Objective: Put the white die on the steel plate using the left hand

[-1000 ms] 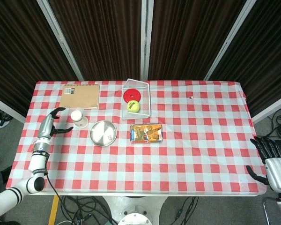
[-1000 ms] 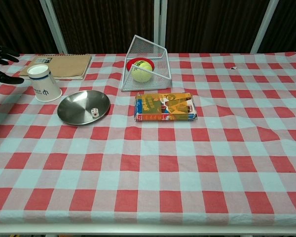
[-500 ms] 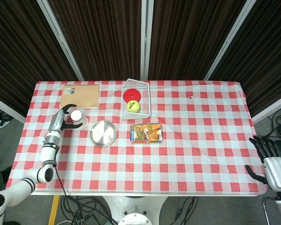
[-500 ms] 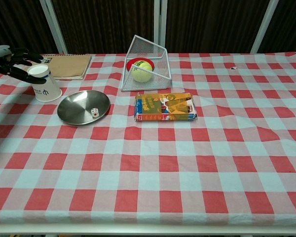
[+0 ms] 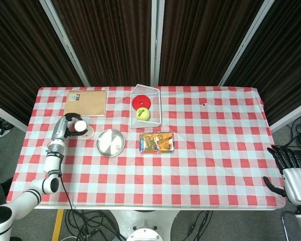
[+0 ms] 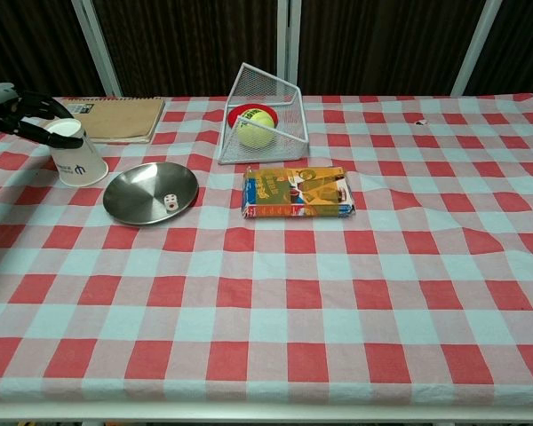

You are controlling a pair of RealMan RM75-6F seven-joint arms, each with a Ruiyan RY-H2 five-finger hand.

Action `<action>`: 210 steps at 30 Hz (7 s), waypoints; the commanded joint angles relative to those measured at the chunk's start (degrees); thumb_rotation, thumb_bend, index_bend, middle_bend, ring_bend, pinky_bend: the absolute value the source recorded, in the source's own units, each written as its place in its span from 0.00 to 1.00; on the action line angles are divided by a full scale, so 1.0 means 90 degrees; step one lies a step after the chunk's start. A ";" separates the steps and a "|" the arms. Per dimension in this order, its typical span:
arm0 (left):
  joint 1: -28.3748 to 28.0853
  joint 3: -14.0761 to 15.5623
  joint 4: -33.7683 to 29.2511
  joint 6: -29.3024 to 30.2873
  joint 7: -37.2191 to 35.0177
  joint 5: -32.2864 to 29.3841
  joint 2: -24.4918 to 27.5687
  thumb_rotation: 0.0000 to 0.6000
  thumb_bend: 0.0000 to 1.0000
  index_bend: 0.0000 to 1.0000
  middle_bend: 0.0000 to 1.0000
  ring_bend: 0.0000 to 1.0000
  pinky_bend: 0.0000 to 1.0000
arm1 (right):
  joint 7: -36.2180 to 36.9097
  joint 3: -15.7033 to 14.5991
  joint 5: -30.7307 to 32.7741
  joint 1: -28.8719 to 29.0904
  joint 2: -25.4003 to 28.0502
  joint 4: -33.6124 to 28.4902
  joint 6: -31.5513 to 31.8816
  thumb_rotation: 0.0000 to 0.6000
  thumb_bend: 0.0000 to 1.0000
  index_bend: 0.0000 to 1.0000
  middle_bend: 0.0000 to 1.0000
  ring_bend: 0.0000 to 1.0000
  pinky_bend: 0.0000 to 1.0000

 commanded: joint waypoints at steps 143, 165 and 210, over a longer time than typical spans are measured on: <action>0.0028 0.0755 -0.2453 0.0907 0.1485 0.0741 0.0438 1.00 0.22 0.48 0.49 0.33 0.21 | -0.0111 -0.0167 -0.0159 0.0224 -0.0003 -0.0103 -0.0357 1.00 0.22 0.08 0.07 0.00 0.00; 0.0076 0.0678 -0.2909 0.0797 0.1021 0.0845 0.0771 1.00 0.22 0.48 0.48 0.33 0.21 | -0.0130 -0.0158 -0.0165 0.0206 0.0018 -0.0111 -0.0292 1.00 0.22 0.08 0.07 0.00 0.00; 0.3134 0.1872 -0.3996 0.4564 0.2888 0.1355 0.2792 1.00 0.19 0.18 0.16 0.08 0.09 | 0.0568 -0.0055 -0.0060 0.0170 -0.0142 0.0382 -0.0131 1.00 0.22 0.08 0.07 0.00 0.00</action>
